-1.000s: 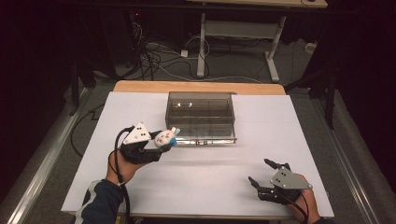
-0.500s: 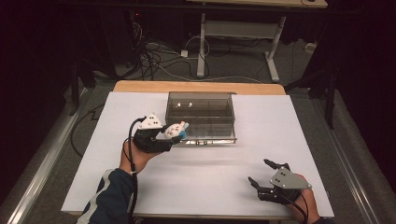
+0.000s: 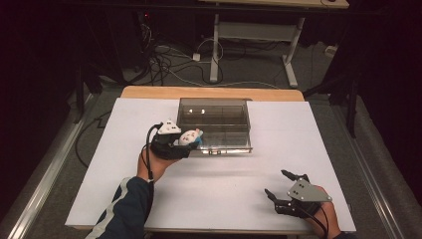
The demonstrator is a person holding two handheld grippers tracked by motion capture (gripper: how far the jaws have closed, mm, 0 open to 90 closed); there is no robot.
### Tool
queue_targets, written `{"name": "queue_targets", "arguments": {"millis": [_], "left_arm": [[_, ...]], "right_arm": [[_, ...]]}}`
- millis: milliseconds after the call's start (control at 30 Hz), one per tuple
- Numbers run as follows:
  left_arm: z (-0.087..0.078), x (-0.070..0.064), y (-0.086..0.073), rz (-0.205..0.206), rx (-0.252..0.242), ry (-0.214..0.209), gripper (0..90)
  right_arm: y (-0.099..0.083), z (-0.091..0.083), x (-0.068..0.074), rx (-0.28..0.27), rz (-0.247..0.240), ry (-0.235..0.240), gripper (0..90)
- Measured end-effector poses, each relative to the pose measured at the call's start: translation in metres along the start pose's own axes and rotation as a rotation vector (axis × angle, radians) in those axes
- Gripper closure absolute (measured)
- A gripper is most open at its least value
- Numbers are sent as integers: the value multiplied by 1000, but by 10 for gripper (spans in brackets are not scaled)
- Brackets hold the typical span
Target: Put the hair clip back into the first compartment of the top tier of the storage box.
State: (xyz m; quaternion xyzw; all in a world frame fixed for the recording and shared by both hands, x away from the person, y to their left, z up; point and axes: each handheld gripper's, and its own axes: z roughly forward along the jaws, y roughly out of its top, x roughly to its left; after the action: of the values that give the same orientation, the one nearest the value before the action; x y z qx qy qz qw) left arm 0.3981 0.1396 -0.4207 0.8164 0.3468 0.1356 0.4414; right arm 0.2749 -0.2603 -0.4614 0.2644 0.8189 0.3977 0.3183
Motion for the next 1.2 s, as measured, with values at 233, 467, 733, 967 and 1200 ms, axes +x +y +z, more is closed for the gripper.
{"name": "queue_targets", "arguments": {"millis": [233, 467, 733, 967, 1200], "left_arm": [[-4, -2, -4, 10, -36, -19, 336], [-27, -4, -6, 64, -115, -19, 427], [-26, 3, -11, 48, -95, 1, 642], [-15, 1, -10, 76, -88, 52, 641], [-37, -26, -6, 172, -156, 89, 644]], "right_arm": [[0, 0, 0, 0, -4, 0, 226], [0, -2, -2, -2, 1, -5, 226], [1, -2, 0, -1, -5, 1, 227], [0, -1, 0, 1, -5, 1, 226], [0, -2, -2, 0, -3, -1, 227]]}}
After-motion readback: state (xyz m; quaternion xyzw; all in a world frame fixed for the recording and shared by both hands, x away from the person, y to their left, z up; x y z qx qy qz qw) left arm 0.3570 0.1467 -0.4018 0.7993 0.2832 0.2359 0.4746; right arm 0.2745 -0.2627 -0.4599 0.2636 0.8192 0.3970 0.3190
